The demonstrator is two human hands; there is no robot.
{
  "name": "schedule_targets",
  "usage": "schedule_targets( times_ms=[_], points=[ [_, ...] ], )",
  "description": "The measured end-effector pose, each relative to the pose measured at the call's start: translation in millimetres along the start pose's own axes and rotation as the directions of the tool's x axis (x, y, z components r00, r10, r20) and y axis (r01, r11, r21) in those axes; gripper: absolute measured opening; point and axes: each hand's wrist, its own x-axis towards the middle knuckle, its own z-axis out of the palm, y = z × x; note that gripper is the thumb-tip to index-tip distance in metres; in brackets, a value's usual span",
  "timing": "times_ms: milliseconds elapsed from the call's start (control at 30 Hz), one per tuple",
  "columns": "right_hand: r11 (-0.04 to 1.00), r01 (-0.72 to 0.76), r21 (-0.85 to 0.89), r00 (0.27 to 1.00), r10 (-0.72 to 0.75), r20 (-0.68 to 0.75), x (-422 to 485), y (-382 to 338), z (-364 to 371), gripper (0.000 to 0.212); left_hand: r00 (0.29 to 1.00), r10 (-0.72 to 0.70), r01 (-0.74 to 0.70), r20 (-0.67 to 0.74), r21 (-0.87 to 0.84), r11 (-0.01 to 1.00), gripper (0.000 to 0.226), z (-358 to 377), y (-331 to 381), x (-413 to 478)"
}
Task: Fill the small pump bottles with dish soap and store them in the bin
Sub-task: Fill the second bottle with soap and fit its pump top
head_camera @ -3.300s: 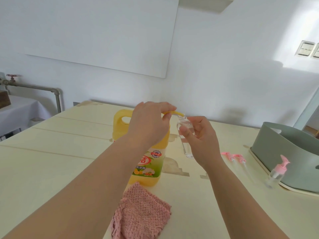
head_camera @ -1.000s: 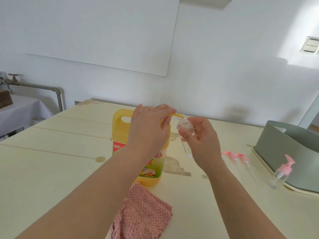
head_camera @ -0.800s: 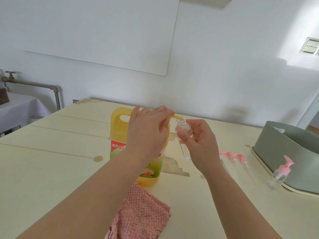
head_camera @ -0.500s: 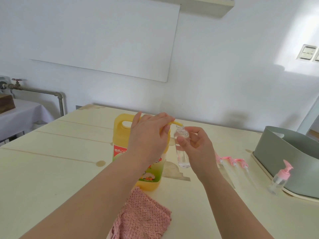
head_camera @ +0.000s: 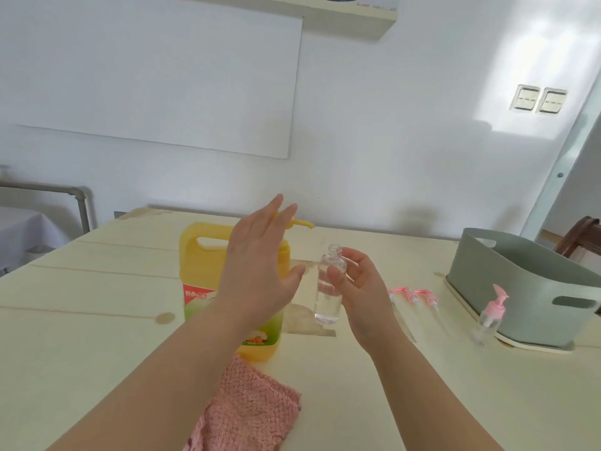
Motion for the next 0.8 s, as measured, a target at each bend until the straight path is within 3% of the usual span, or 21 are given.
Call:
schedule_targets(
  times_ms=[100, 333, 600, 733, 800],
  points=[
    [0.999, -0.039, 0.018, 0.999, 0.039, -0.035, -4.8, 7.8, -13.8, 0.048, 0.998, -0.024, 0.022, -0.065, -0.024, 0.999, 0.078, 6.5, 1.5, -4.5],
    [0.991, -0.117, -0.061, 0.990, 0.112, -0.084, -18.7, 32.0, -37.7, 0.053, 0.991, -0.131, 0.132, 0.043, -0.029, 0.991, 0.072, 4.2, 1.3, 14.0],
    [0.987, -0.140, -0.075, 0.988, 0.134, -0.080, -30.3, 45.4, -50.4, 0.054, 0.986, -0.167, 0.167, -0.017, -0.023, 0.986, 0.081, 16.3, 12.3, -1.4],
    [0.987, -0.149, -0.063, 0.988, 0.146, -0.055, -35.1, 47.4, -55.6, 0.054, 0.980, 0.028, -0.033, -0.196, -0.026, 0.999, 0.059, 36.7, 23.2, -32.4],
    [0.985, -0.158, -0.067, 0.987, 0.156, -0.038, -37.7, 49.8, -59.9, 0.054, 0.986, 0.115, -0.124, -0.118, -0.069, 0.990, 0.051, 54.9, 28.4, -52.7]
  ],
)
